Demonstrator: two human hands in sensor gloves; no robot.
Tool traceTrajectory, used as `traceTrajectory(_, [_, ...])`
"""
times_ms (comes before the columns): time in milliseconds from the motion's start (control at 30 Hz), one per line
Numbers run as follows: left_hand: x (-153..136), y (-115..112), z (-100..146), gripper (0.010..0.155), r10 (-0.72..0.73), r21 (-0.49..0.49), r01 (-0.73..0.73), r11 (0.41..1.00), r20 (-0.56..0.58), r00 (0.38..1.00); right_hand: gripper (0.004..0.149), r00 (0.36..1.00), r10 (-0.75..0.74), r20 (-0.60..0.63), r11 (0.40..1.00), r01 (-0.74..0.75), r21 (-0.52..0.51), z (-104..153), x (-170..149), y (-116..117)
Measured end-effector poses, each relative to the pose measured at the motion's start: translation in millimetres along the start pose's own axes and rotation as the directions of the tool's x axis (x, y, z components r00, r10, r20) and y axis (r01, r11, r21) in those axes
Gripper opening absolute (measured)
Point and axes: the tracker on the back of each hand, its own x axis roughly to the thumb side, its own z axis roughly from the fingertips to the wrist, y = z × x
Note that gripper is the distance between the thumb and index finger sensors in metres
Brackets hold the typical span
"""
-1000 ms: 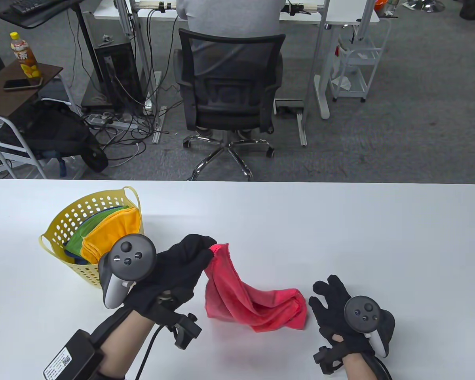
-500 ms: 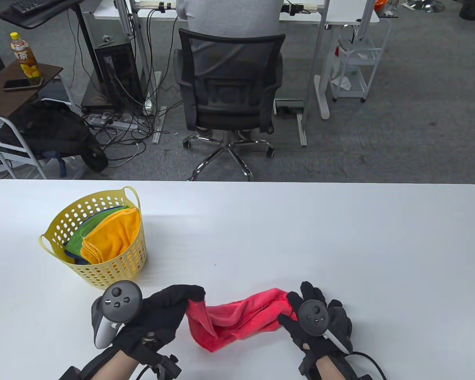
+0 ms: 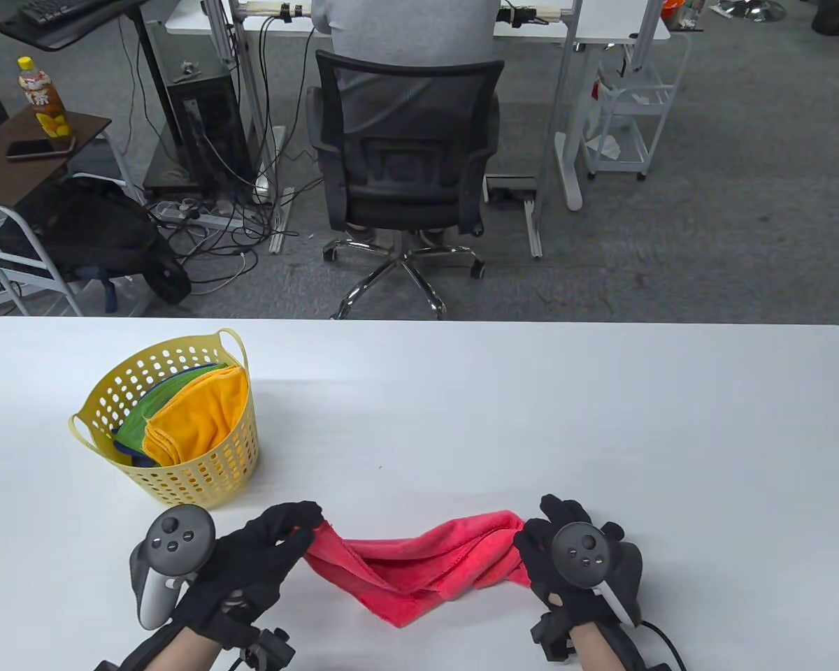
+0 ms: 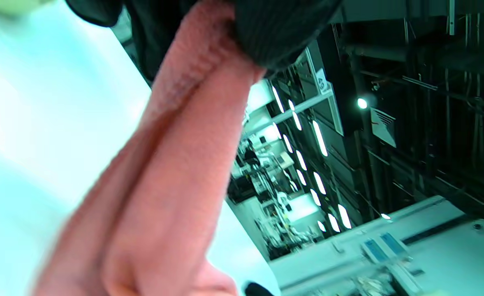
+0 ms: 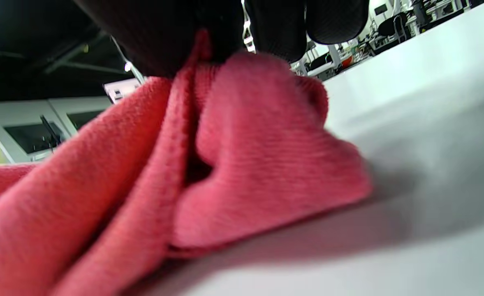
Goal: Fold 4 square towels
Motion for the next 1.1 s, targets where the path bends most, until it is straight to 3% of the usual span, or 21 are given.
traceTrajectory(100, [-0.9,9.1,3.4,0.050,-0.044,0.017,0.044,0.999,0.004,0.999,0.041,0.994,-0.106,0.024,0.994,0.107,-0.032,1.8,-4.9,-20.7])
traceTrajectory(233, [-1.9,20.4,7.9,0.045,-0.054,0.084,0.055,0.995,-0.018,0.998,0.042,0.976,-0.201,0.087,0.974,0.209,-0.091,9.1,-4.7,-48.3])
traceTrajectory(533, [15.0,55.5,29.2,0.043,-0.012,0.214,0.001,0.977,0.049,0.999,0.041,0.927,-0.157,0.340,0.906,0.273,-0.325,48.1,32.0,-131.5])
traceTrajectory(633, [33.3,65.0,41.3,0.055,-0.089,0.270,0.065,0.961,0.076,0.993,0.041,0.892,-0.154,0.426,0.860,0.333,-0.387,63.9,48.5,-159.7])
traceTrajectory(700, [43.3,67.4,47.7,0.046,-0.137,0.307,0.101,0.946,0.098,0.986,0.041,0.868,-0.165,0.469,0.838,0.375,-0.398,72.9,57.3,-175.4])
traceTrajectory(767, [50.4,68.3,53.5,0.042,-0.150,0.310,0.103,0.945,0.132,0.980,0.041,0.856,-0.158,0.492,0.819,0.391,-0.419,82.3,63.3,-188.9])
traceTrajectory(867, [59.0,71.9,60.7,0.041,-0.041,0.276,-0.017,0.961,0.205,0.978,0.040,0.849,-0.137,0.510,0.779,0.410,-0.474,95.6,67.8,-210.8])
traceTrajectory(967, [69.7,81.3,59.6,0.041,0.048,0.219,-0.104,0.970,0.244,0.969,0.039,0.851,-0.135,0.508,0.755,0.421,-0.503,94.2,68.8,-229.3])
traceTrajectory(1100, [87.5,96.0,36.4,0.040,-0.068,0.247,0.016,0.969,0.200,0.977,0.039,0.880,-0.137,0.456,0.790,0.374,-0.485,66.1,70.5,-235.7])
